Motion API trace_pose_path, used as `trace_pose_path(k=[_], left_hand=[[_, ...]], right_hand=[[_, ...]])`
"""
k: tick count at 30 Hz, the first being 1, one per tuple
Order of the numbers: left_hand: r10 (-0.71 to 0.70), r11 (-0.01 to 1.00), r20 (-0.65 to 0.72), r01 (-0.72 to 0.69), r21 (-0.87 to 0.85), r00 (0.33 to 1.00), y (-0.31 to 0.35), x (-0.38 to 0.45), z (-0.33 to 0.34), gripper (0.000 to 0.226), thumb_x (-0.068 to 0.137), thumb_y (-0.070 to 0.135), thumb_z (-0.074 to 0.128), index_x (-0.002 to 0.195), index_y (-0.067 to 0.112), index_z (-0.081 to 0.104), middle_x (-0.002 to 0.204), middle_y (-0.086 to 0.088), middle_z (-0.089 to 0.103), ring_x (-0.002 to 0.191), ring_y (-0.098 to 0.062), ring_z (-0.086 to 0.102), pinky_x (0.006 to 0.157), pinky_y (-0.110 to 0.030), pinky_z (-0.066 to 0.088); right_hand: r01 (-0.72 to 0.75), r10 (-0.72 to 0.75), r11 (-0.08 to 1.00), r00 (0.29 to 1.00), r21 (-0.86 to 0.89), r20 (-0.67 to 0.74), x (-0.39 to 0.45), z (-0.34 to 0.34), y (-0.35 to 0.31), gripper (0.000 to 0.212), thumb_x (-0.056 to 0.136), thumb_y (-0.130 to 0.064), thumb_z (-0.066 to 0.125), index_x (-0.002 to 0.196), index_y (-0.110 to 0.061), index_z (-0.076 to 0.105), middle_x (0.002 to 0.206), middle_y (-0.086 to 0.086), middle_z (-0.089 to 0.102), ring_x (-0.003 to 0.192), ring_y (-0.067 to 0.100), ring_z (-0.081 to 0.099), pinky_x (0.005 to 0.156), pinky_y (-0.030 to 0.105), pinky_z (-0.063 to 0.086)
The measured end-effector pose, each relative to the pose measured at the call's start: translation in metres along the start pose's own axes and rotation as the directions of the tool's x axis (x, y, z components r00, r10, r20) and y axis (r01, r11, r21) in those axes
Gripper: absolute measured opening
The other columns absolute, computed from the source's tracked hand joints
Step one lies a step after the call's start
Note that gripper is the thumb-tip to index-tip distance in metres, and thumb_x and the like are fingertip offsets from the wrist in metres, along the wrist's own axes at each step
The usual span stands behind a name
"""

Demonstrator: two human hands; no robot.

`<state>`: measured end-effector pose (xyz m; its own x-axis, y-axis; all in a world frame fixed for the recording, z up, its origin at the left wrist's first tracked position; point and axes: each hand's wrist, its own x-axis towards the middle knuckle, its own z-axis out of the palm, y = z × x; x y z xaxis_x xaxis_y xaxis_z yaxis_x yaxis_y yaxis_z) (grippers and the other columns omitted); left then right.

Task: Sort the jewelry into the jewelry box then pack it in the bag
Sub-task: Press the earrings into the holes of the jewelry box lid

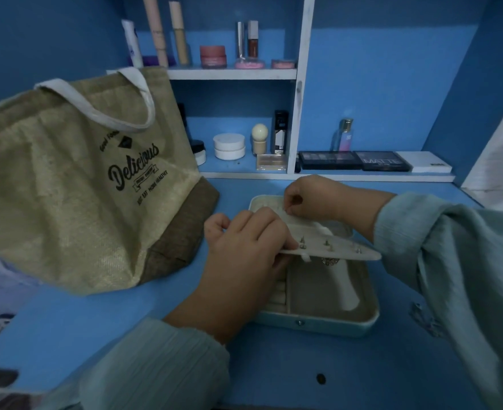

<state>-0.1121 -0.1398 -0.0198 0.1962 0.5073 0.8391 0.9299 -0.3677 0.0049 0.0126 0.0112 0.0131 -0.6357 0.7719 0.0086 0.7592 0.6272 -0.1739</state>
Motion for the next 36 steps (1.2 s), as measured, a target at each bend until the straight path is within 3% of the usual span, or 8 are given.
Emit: trace_pose_path(k=[4,7,11,14,19,22,28,36], left_hand=[[-0.017,1.0,0.017,0.017,0.017,1.0,0.0,0.005,-0.001,0.013,0.075,0.038,0.054,0.071,0.027,0.059,0.079,0.008,0.059,0.078,-0.01,0.042,0.074,-0.028,0.015],[-0.051,0.998,0.013,0.051,0.029,0.999,0.0,0.013,0.001,0.014,0.076,0.041,0.054,0.075,0.028,0.06,0.081,0.009,0.058,0.08,-0.008,0.041,0.078,-0.032,0.021],[-0.087,0.996,0.051,0.085,0.041,0.995,-0.004,0.028,0.006,0.018,0.075,0.046,0.052,0.083,0.03,0.058,0.086,0.008,0.055,0.086,-0.009,0.039,0.081,-0.033,0.021],[-0.113,0.994,0.09,0.111,0.022,0.99,-0.009,0.04,0.009,0.025,0.074,0.047,0.049,0.087,0.029,0.061,0.09,0.006,0.056,0.088,-0.01,0.039,0.079,-0.027,0.014],[-0.143,0.99,0.116,0.141,0.025,0.983,-0.021,0.05,0.021,0.036,0.072,0.049,0.063,0.103,0.03,0.062,0.096,0.003,0.055,0.094,-0.011,0.037,0.081,-0.027,0.014],[-0.181,0.983,0.185,0.182,0.011,0.966,-0.024,0.056,0.022,0.051,0.075,0.046,0.07,0.121,0.03,0.057,0.109,0.002,0.052,0.105,-0.014,0.038,0.092,-0.037,0.021],[-0.217,0.947,0.349,0.284,-0.153,0.912,-0.035,0.063,0.028,0.072,0.075,0.052,0.066,0.138,0.039,0.034,0.116,0.013,0.03,0.116,-0.006,0.024,0.088,-0.014,0.01],[-0.337,0.808,0.471,0.508,-0.299,0.815,-0.045,0.054,0.036,0.058,0.09,0.033,0.057,0.142,0.032,0.03,0.137,0.006,0.027,0.112,0.004,0.015,0.097,-0.016,0.013]], right_hand=[[0.05,-0.047,0.998,0.997,0.047,-0.058,-0.013,-0.01,0.005,0.008,0.09,-0.016,0.054,0.092,-0.014,0.061,0.091,-0.005,0.056,0.083,0.01,0.048,0.074,0.02,0.036],[-0.007,0.011,0.973,1.0,0.23,-0.015,-0.03,-0.024,0.008,0.01,0.09,-0.014,0.055,0.081,-0.019,0.057,0.076,-0.008,0.057,0.066,0.009,0.053,0.06,0.018,0.041],[-0.099,0.089,0.863,0.995,0.496,0.044,-0.056,-0.042,0.012,0.017,0.09,-0.01,0.053,0.077,-0.02,0.058,0.071,-0.003,0.062,0.06,0.01,0.055,0.063,0.025,0.049],[-0.14,0.153,0.794,0.988,0.592,0.028,-0.07,-0.052,0.015,0.017,0.09,-0.009,0.05,0.079,-0.019,0.059,0.069,-0.003,0.058,0.058,0.007,0.051,0.054,0.019,0.043],[-0.188,0.286,0.546,0.958,0.816,0.029,-0.082,-0.054,0.02,0.022,0.095,-0.009,0.043,0.076,-0.016,0.054,0.061,0.0,0.056,0.053,0.01,0.052,0.049,0.021,0.045],[-0.183,0.353,0.443,0.935,0.878,0.017,-0.084,-0.052,0.022,0.02,0.095,-0.011,0.043,0.078,-0.016,0.053,0.066,0.002,0.057,0.057,0.013,0.053,0.049,0.022,0.047],[-0.144,0.468,0.288,0.884,0.947,-0.008,-0.082,-0.044,0.026,0.016,0.097,-0.012,0.042,0.083,-0.016,0.05,0.075,0.006,0.057,0.059,0.016,0.055,0.053,0.024,0.05],[-0.116,0.541,0.226,0.841,0.967,-0.025,-0.076,-0.035,0.027,0.014,0.097,-0.013,0.042,0.085,-0.014,0.051,0.08,0.008,0.058,0.068,0.019,0.056,0.064,0.029,0.051]])
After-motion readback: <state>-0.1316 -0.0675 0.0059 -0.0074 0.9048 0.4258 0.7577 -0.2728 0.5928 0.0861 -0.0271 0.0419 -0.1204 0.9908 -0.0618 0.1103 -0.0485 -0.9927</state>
